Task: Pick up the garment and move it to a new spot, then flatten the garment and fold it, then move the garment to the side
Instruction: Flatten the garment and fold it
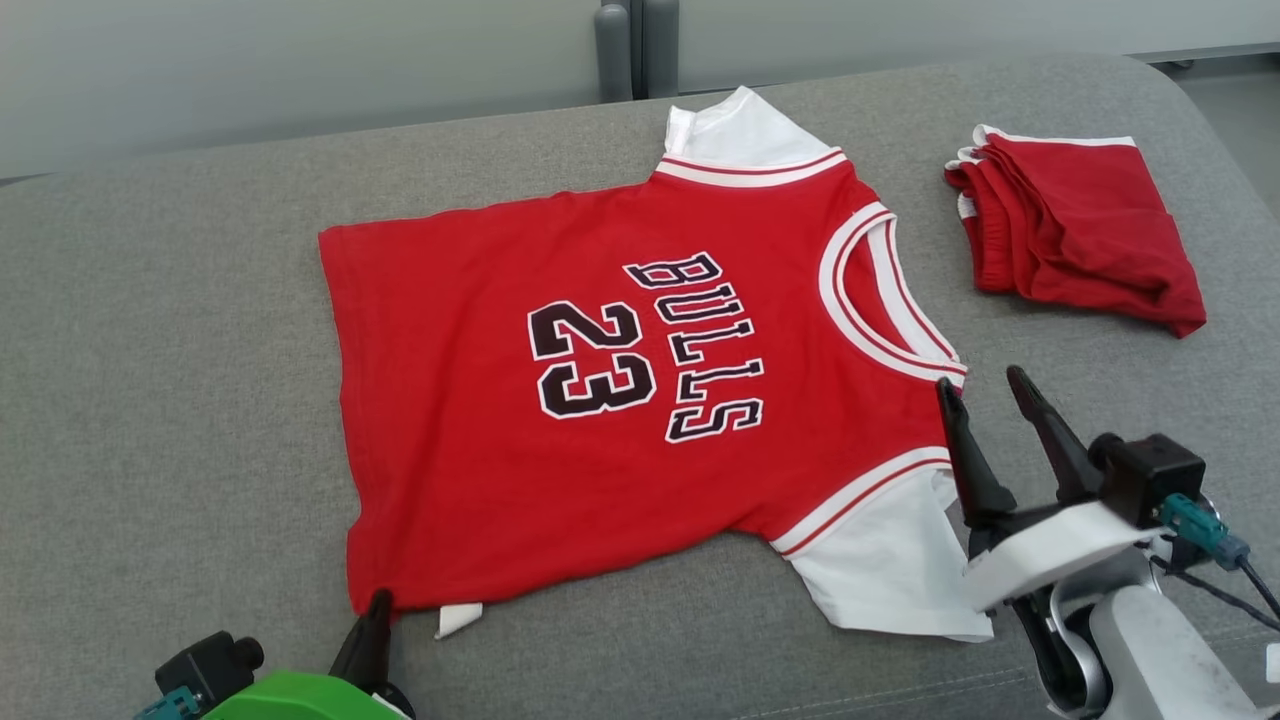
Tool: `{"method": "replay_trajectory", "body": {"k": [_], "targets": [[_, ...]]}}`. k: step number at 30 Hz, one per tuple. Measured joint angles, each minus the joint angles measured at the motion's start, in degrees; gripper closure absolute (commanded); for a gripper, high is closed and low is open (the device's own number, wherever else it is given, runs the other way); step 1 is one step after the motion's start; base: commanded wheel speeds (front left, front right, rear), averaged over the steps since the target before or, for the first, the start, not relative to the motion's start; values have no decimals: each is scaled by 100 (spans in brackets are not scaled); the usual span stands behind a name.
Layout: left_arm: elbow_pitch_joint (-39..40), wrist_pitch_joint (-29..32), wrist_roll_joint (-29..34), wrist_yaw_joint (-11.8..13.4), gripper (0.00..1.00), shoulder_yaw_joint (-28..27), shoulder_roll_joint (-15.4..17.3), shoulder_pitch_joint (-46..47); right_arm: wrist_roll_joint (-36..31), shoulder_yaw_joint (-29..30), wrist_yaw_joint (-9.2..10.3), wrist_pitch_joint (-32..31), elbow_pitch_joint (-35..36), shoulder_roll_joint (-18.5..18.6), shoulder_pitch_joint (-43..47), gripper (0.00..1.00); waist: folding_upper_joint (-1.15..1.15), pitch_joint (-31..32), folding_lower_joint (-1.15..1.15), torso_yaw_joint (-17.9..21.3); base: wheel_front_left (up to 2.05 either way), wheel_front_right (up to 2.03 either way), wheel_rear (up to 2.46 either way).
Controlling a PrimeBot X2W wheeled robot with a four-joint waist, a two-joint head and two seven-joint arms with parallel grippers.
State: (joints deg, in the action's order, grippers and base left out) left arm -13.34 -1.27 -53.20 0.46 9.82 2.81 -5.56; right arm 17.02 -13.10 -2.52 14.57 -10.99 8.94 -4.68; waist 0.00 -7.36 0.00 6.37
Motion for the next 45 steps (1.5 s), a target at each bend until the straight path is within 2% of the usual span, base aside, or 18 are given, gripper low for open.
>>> {"method": "replay_trajectory", "body": {"k": [15, 28, 36, 38, 39, 40, 44, 45], "targets": [[834, -613, 304, -147, 100, -60, -4, 386, 1044, -1, -347, -57, -354, -196, 1099, 0, 0, -208, 0, 5, 0, 0, 0], [1033, -845, 414, -96, 100, -227, 3, 421, 1480, -52, -402, -178, -605, -134, 1467, 0, 0, -360, 0, 133, 0, 0, 0], [1039, -845, 423, -36, 100, -263, 12, 434, 1559, -369, -454, -259, -637, -140, 1467, 1, 0, -368, 0, 82, 0, 0, 0], [1039, -845, 423, -35, 100, -258, 11, 434, 1585, -431, -454, -285, -637, -140, 1467, 19, 0, -372, 0, 73, 0, 0, 0], [1040, -845, 423, -34, 100, -257, 11, 434, 1589, -450, -454, -292, -637, -138, 1467, 33, 0, -374, 0, 71, 0, 0, 0], [1042, -845, 423, -16, 100, -254, 11, 434, 1592, -465, -454, -303, -637, -134, 1467, 51, 0, -377, 0, 69, 0, 0, 0], [1044, -845, 424, -9, 100, -249, 11, 434, 1672, -546, -454, -311, -639, -97, 1465, 81, 0, -381, 0, 71, 0, 0, 0], [1045, -845, 426, -8, 100, -249, 11, 434, 1691, -565, -454, -310, -637, -77, 1462, 100, 0, -381, 0, 72, 0, 0, 0]]}}
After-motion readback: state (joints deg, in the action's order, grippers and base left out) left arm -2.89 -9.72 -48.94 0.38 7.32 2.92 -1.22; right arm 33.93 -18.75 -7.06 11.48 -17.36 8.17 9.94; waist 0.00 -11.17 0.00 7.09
